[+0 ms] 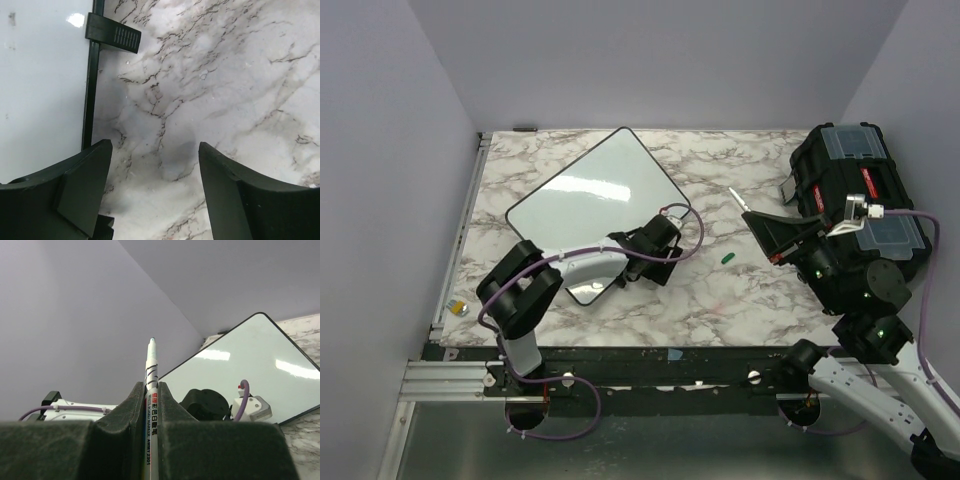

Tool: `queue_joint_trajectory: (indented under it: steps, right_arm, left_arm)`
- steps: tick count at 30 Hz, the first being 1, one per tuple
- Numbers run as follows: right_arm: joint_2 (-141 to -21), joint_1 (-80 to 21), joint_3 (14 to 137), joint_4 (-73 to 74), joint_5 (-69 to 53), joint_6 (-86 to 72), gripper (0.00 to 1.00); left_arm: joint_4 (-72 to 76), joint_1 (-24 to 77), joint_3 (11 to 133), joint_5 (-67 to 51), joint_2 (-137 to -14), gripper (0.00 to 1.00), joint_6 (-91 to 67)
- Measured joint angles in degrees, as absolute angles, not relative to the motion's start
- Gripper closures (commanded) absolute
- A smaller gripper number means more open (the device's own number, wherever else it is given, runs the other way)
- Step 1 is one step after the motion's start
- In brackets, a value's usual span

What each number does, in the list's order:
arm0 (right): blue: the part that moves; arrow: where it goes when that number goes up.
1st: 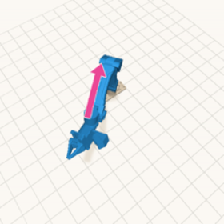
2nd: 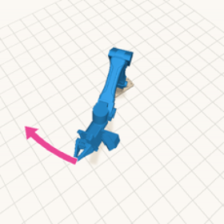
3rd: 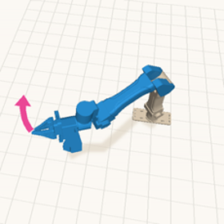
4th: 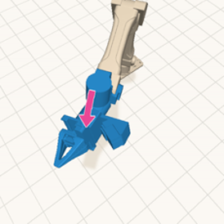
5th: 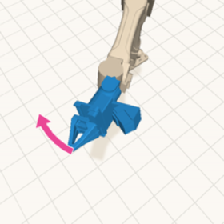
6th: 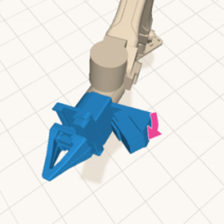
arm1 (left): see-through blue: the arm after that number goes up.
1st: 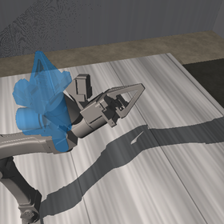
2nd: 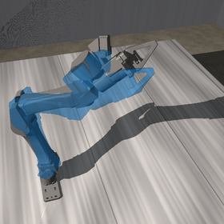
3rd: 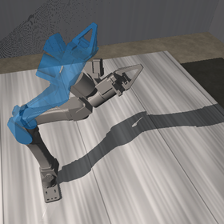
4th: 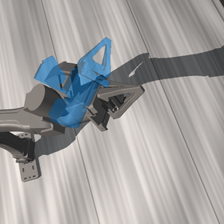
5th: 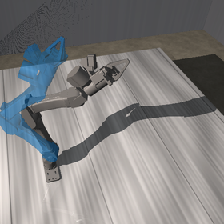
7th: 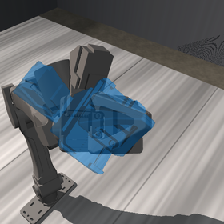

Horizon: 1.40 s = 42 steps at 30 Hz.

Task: Write a sentence on the whiteboard
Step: Move the whiteboard to the center of the board.

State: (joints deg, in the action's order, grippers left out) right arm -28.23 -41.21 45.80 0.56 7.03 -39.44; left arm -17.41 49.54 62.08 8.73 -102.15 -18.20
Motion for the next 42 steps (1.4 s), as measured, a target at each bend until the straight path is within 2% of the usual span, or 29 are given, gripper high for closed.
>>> queue_joint_trajectory:
  steps: [15, 21, 25, 31, 37, 42]
  right_arm:
    - [-29.58, -41.21, 45.8, 0.56, 7.03, -38.68, 0.99]
    - [-29.63, -41.21, 45.91, 0.6, 7.03, -37.87, 0.99]
    - [-29.63, -41.21, 46.24, 0.84, 7.03, -37.63, 0.99]
    - [-29.63, -41.21, 46.35, 1.21, 7.01, -37.6, 0.99]
    - [-29.56, -41.21, 46.35, 1.67, 7.03, -37.6, 0.99]
    - [-29.56, -41.21, 46.35, 1.91, 7.01, -37.63, 0.99]
  left_arm:
    - [-24.25, 47.53, 68.01, 1.39, -90.06, 0.27, -15.9]
    - [-26.26, 42.54, 69.91, -1.8, -83.18, 0.27, -14.31]
    - [-26.33, 35.2, 69.95, -1.93, -76.18, 0.25, -12.84]
    - [-26.26, 21.82, 71.68, -2.42, -70.74, 0.02, -13.63]
    - [-25.67, 5.82, 71.7, -7.4, -68.47, 0.02, -16.53]
    - [-24.16, -2.72, 71.7, -12.62, -68.99, 0.01, -18.92]
